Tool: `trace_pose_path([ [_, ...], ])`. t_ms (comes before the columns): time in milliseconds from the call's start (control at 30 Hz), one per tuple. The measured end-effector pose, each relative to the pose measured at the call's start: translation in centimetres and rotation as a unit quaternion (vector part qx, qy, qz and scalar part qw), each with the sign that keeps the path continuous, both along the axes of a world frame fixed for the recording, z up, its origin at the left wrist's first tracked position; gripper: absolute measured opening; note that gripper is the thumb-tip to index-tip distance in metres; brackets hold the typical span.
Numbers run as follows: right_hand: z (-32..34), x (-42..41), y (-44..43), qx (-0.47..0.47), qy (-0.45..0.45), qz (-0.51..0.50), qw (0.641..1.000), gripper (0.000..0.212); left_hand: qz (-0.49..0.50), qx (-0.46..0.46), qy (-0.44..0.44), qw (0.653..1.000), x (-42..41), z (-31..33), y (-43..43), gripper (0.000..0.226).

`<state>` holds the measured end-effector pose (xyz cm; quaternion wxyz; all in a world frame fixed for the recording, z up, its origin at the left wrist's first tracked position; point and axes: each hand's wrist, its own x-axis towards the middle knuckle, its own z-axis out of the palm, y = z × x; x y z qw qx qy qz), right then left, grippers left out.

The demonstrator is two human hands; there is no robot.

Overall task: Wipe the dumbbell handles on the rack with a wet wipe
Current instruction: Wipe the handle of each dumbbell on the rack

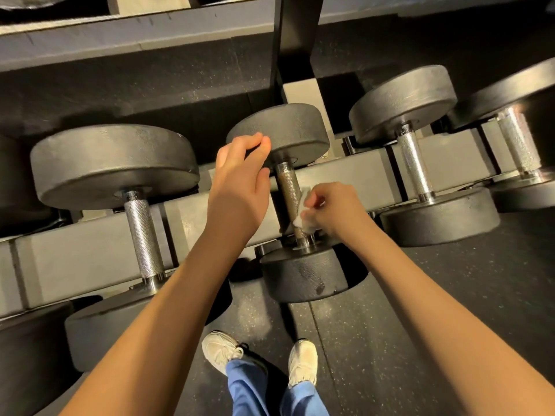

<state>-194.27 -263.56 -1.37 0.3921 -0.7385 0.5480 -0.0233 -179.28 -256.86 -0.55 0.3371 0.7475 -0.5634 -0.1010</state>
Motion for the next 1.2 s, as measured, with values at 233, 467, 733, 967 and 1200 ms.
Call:
trace_pose_path([
  [233, -0.2, 0.2, 0.1, -0.023, -0.046, -0.022, 0.998, 0.009, 0.004, 0.012, 0.003, 1.000, -0.1, 0.2, 0.0, 0.041],
  [467, -0.6, 2.5, -1.1, -0.102, -0.080, -0.062, 0.990, 0.021, -0.010, 0.019, -0.001, 1.000, 0.2, 0.2, 0.1, 0.041],
  [733, -0.4, 1.0, -0.5, -0.033, -0.057, -0.028, 0.997, 0.011, -0.016, 0.026, 0.013, 0.999, 0.3, 0.3, 0.1, 0.044],
  [967, -1.0, 2.0, -0.3, -0.085, -0.097, -0.065, 0.989, 0.012, -0.038, 0.036, 0.002, 0.999, 1.0, 0.3, 0.1, 0.047],
  [1200, 0.4, 0.2, 1.2, -0.030, 0.042, 0.050, 0.997, 0.012, -0.039, 0.064, 0.008, 0.997, 1.0, 1.1, 0.1, 0.048],
])
